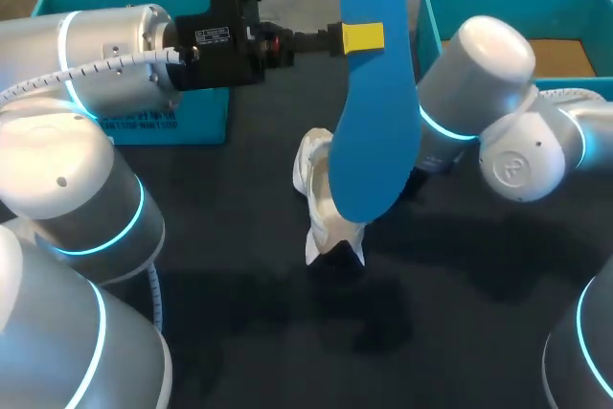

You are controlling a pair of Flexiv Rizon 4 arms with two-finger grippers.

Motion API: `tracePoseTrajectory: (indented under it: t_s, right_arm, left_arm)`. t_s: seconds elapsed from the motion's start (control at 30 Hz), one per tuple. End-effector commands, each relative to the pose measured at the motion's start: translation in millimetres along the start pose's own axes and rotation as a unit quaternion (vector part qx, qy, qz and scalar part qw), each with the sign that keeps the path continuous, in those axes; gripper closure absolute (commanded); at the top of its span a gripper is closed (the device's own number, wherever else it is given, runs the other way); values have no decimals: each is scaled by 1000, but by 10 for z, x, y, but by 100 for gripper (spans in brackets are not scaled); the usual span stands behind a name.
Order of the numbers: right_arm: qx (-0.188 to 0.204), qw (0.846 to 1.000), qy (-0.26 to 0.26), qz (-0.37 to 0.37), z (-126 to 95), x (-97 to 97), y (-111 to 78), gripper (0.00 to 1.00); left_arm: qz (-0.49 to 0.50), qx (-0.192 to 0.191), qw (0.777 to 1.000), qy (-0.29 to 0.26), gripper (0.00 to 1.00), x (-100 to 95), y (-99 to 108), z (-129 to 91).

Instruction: Take the shoe out of the shoebox, open the shoe tongue, remove and reinsert the insole, then place the shoe into the shoebox

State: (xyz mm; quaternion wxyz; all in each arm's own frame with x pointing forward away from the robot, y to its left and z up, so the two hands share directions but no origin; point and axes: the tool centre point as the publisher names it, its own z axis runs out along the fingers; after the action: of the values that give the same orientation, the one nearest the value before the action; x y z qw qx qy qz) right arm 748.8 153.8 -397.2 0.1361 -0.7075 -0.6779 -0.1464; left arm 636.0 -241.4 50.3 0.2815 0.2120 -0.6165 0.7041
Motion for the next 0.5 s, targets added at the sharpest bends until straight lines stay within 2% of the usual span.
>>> tracePoseTrajectory:
  t_s: [0.03, 0.07, 0.1, 0.23, 0.5]
  right_arm:
    - [-6, 1000, -3, -2, 79, 6, -19, 100]
    - [-8, 1000, -1, 0, 82, 11, -22, 55]
    - [-8, 1000, -2, -1, 80, 16, -27, 0]
    - [-10, 1000, -5, -9, -11, 53, -74, 0]
    - [-29, 999, -12, -29, -408, 81, -93, 0]
  left_arm:
    - [0, 2, 1000, 1, 100, -9, 15, 10]
    - [0, 2, 1000, 1, 100, -9, 15, 10]
    - [0, 2, 1000, 1, 100, -9, 15, 10]
    - [0, 2, 1000, 1, 100, -9, 15, 10]
    - [0, 2, 1000, 1, 100, -9, 15, 10]
